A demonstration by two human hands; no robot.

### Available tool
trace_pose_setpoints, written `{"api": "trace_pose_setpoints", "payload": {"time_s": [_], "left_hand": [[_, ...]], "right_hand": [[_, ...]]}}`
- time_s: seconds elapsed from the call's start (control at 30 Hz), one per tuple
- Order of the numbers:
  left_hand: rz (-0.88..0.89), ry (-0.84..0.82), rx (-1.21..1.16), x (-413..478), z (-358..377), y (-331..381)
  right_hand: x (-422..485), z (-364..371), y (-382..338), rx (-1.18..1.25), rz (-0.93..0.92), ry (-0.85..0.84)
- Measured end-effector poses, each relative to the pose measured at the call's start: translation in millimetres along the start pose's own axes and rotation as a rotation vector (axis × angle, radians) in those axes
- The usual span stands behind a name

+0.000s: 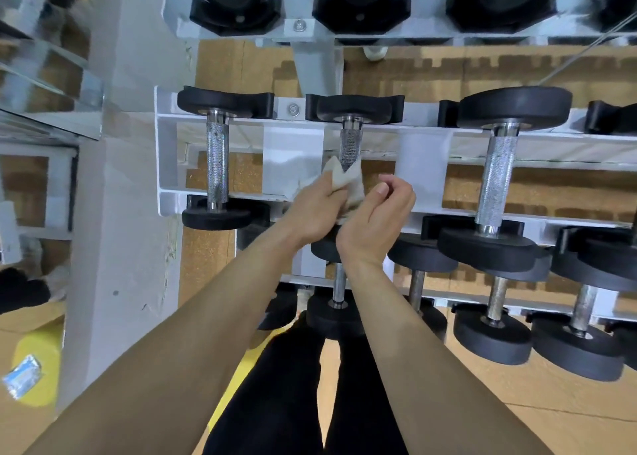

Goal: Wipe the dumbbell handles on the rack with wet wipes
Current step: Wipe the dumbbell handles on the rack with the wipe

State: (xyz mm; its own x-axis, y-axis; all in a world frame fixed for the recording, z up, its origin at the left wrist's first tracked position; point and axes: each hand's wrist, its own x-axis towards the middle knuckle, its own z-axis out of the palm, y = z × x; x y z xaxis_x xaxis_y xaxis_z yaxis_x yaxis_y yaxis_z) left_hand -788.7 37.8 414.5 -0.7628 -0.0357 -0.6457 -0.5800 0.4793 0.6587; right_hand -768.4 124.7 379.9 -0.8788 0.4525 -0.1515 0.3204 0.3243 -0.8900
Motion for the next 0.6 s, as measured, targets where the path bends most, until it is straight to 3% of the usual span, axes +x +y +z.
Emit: {"api": "trace_pose_setpoints", "payload": {"time_s": [0.3,0.5,0.6], "left_hand": [[-0.104,0.107,-0.707,53,-5,41],[0.060,-0.051,-0.100,15,-12,-9],[0.128,-0.072,0.006,-17,-34,-20]], "right_hand": [[-1,5,4,-0.048,-0.069,0.069],[-2,3,-2,-0.068,-0.103,0.072],[-1,1,-7,-0.111,-0.059,0.042]]}}
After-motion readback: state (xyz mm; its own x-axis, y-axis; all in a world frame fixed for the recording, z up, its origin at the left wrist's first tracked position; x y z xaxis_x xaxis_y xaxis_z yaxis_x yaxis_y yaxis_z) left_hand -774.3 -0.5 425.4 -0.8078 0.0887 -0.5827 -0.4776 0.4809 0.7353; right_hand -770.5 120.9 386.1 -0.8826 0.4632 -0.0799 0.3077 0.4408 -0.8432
